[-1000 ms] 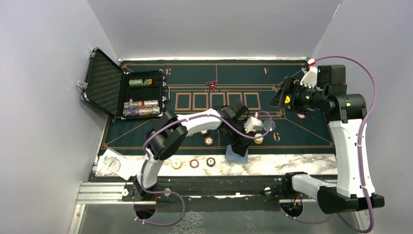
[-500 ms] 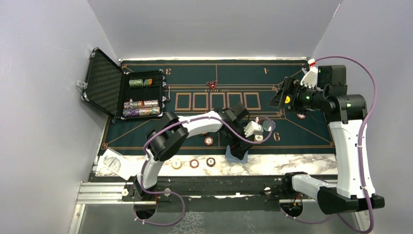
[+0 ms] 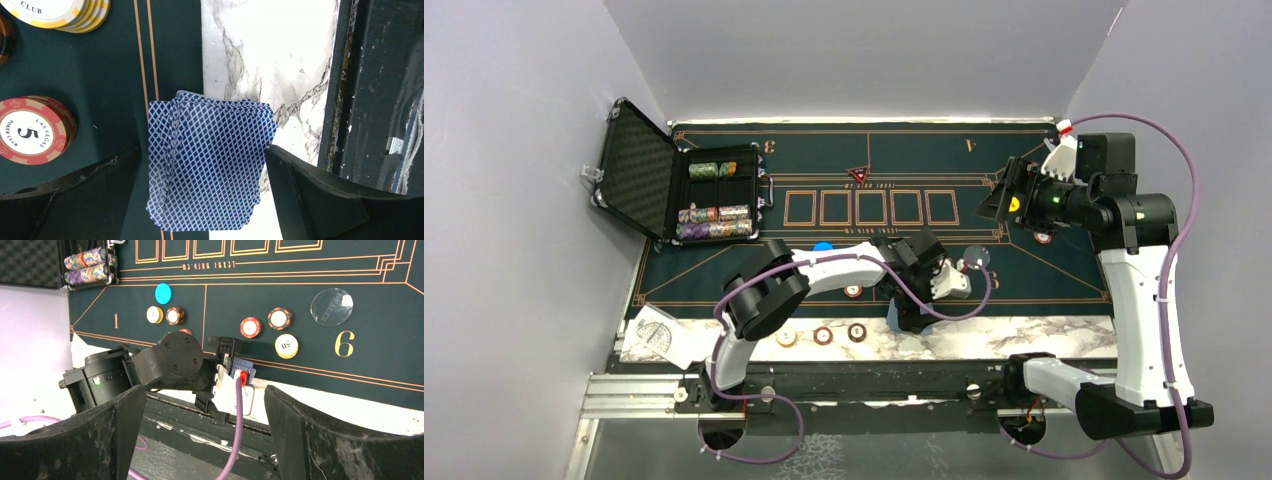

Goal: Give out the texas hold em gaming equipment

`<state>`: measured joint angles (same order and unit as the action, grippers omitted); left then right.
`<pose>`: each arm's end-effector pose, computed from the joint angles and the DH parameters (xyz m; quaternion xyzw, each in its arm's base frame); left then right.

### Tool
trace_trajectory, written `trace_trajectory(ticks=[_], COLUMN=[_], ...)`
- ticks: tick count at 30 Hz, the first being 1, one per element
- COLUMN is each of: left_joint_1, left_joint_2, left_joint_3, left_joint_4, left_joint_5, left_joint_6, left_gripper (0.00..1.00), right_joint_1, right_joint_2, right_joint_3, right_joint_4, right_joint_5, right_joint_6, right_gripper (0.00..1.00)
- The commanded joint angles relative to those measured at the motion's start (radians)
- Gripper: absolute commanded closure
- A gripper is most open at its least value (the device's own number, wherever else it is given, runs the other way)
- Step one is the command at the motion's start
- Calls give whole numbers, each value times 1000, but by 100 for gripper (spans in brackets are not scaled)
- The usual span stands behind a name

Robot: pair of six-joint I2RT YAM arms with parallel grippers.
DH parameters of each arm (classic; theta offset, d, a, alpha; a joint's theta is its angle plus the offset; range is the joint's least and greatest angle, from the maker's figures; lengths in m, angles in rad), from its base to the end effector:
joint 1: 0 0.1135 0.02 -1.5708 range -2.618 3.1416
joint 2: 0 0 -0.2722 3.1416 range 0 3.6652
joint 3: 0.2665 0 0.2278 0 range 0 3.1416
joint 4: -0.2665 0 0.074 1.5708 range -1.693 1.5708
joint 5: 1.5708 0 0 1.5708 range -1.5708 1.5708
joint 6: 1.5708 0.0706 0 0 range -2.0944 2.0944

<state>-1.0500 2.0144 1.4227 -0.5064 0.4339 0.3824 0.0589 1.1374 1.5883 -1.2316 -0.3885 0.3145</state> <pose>0.1810 -0.3752 0.1637 0.6613 0.6831 -0.2726 0.1475 0.1744 0.0371 0.4122 0.0417 0.9077 0.2452 0.3380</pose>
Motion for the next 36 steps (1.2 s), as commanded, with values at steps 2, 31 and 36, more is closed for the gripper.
trace_trajectory(ticks=[2,31,36], left_joint_1=[-23,11,10], left_joint_2=[-23,-29,-62], left_joint_3=[-35,106,103], left_joint_4=[-21,-87,-93], left_joint_5=[-82,10,6], left_joint_6=[23,-19,-29], left_gripper=[1,1,1], right_joint_1=[2,2,2], right_joint_2=[-10,-13,-13], right_joint_3=[6,-29,-36], right_joint_4=[22,24,27], right_joint_5=[-20,-40,-44], right_joint_6=[-10,-17,-18], right_gripper=[11,11,11])
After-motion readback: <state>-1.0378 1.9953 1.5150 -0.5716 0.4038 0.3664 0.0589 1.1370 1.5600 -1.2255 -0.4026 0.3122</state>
